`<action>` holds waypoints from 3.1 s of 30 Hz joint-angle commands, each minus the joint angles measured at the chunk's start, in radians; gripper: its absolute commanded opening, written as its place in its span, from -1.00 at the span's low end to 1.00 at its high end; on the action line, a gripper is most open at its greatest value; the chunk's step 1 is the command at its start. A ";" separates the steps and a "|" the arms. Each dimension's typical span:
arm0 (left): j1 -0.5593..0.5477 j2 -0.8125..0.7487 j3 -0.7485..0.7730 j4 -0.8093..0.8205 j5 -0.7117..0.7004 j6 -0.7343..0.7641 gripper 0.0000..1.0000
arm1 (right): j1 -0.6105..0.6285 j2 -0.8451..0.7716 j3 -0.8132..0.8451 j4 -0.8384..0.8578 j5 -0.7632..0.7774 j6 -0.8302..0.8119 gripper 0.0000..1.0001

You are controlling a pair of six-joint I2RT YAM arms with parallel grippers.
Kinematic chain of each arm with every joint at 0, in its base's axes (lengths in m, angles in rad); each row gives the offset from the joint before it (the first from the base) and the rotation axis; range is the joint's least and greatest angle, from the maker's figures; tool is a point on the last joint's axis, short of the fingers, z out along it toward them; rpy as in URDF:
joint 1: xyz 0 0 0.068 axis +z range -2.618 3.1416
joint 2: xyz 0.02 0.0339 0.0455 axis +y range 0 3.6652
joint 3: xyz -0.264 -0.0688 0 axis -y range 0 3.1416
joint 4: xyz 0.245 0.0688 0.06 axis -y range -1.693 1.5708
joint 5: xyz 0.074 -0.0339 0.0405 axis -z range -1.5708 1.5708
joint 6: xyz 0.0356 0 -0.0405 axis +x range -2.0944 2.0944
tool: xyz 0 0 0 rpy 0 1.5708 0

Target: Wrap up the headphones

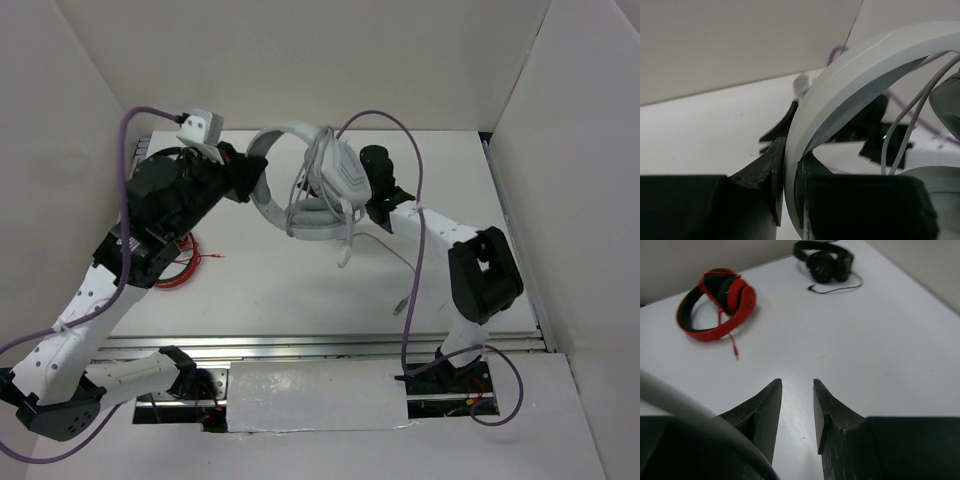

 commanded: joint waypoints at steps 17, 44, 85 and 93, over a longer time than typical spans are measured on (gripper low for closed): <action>0.036 0.266 0.453 0.112 -0.543 0.014 -1.00 | 0.260 0.044 -0.597 0.931 -0.321 0.603 -0.48; 0.099 0.519 -0.096 0.020 -0.500 -0.052 -1.00 | 0.478 -0.411 0.049 -0.347 1.512 -0.457 -1.00; -0.082 -0.116 -0.374 0.120 -0.029 -0.001 -1.00 | -0.232 -0.178 0.261 -0.410 0.607 -0.049 -1.00; 0.006 -0.090 -0.277 0.162 0.092 -0.039 -1.00 | -0.223 -0.125 0.192 -0.354 0.414 0.043 -0.99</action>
